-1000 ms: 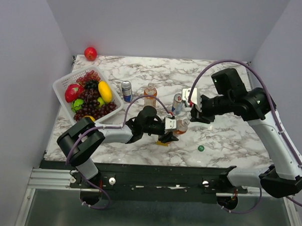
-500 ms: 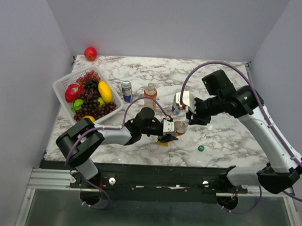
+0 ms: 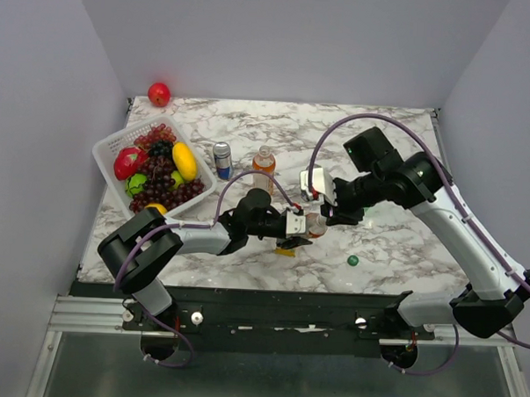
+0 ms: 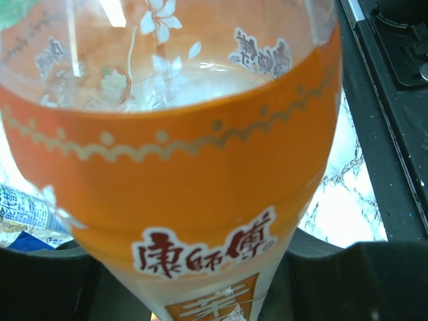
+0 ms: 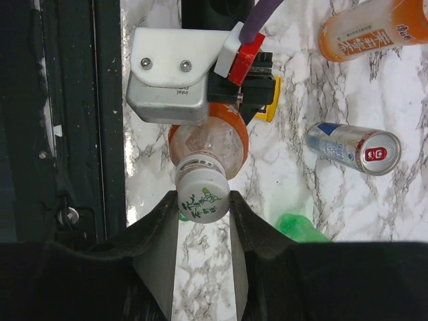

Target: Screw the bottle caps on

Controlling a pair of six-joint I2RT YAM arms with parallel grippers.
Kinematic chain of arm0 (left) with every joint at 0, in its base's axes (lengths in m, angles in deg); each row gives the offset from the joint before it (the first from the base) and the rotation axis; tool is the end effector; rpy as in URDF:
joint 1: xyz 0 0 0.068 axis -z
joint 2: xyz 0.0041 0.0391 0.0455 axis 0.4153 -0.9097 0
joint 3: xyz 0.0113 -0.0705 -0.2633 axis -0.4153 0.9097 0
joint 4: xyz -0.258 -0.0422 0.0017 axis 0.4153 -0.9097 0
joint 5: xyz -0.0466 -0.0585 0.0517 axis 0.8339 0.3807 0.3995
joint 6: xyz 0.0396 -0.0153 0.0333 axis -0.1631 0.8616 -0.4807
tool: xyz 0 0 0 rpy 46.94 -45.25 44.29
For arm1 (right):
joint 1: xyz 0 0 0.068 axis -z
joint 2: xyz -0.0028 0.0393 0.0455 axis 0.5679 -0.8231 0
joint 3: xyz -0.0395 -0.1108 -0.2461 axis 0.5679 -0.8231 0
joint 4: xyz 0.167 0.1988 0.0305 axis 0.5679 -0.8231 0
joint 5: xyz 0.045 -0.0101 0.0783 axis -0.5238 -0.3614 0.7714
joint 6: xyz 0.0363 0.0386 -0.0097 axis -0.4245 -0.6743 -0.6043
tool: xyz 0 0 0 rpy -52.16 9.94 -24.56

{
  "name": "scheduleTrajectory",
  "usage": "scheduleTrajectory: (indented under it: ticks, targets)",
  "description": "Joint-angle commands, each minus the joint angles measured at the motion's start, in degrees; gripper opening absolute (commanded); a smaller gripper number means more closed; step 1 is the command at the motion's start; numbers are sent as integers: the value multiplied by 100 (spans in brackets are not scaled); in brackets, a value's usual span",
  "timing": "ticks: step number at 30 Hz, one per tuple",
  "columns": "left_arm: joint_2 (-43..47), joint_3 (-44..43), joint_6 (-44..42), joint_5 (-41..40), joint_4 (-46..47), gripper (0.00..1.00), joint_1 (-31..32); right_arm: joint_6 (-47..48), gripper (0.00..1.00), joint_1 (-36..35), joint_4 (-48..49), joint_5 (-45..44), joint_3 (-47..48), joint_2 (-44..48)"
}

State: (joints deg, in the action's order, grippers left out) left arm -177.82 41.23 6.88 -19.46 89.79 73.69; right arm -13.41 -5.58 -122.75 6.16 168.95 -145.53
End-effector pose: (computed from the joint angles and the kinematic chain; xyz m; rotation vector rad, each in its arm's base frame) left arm 0.1934 -0.2580 0.1895 1.4429 1.2276 -0.9735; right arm 0.1666 0.1601 0.4060 -1.8990 1.6969 0.4930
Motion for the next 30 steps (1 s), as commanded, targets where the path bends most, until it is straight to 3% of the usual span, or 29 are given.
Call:
scheduleTrajectory:
  ticks: [1, 19, 30]
  targets:
    - [133, 7, 217, -156, 381, 0, 16, 36, 26, -77, -980, 16, -202, 88]
    - [185, -46, 498, -306, 706, 0, 16, -535, 27, -183, -611, -124, -553, 185]
    - [308, -2, 551, -780, 1067, 0, 16, -1958, 26, -192, -40, -501, -922, 202]
